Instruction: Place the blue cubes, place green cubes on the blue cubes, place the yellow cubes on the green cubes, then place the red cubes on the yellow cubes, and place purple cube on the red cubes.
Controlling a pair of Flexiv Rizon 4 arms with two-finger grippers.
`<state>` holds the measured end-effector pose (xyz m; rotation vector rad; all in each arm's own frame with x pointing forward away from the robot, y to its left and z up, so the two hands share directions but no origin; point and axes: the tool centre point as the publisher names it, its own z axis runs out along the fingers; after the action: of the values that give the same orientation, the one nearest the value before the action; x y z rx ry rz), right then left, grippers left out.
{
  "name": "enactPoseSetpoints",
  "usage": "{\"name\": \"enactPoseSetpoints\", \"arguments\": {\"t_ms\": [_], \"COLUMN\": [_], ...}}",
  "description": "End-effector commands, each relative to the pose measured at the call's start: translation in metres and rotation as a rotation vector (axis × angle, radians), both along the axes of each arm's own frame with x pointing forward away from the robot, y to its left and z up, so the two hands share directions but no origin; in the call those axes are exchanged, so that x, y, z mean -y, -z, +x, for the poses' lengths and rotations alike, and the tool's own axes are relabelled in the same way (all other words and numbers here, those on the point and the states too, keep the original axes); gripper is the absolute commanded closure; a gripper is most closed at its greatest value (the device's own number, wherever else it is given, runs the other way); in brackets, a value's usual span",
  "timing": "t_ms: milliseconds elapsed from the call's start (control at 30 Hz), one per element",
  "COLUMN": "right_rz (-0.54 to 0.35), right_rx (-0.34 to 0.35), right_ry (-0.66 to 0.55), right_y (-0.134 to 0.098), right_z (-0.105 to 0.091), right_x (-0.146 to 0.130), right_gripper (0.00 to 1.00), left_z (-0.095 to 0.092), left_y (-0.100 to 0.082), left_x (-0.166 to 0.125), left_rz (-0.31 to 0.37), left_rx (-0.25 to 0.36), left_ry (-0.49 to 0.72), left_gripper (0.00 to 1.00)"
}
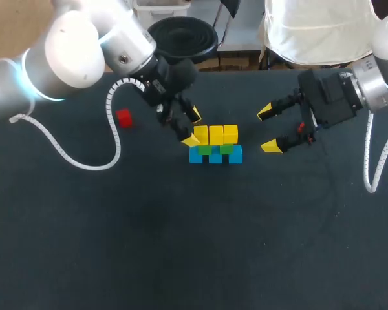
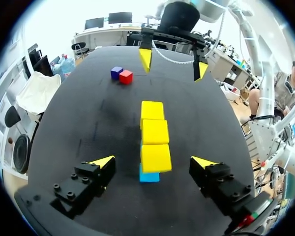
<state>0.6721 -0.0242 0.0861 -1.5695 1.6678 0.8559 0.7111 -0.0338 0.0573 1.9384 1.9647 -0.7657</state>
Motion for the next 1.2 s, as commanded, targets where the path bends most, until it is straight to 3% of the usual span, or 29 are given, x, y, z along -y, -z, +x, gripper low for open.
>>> {"name": "enactPoseSetpoints", "arguments": {"t_ms": [33, 1200], "right_rz": [0.002, 0.002], "right_rx": [0.001, 0.001], "right_ry": [-0.001, -0.001], "right_y": [0.0, 0.0], "right_z": [0.0, 0.0], "right_x": [0.0, 0.0], "right_gripper": [0.0, 0.0], "left_z": [-0.003, 0.02], "left_y": [-0.005, -0.036], "left_x": [-0.006, -0.057], "left_rz": [-0.003, -0.091], "left_rx": [0.0, 0.011], "left_ry": [-0.051, -0.125], "left_gripper": [0.0, 0.0]}}
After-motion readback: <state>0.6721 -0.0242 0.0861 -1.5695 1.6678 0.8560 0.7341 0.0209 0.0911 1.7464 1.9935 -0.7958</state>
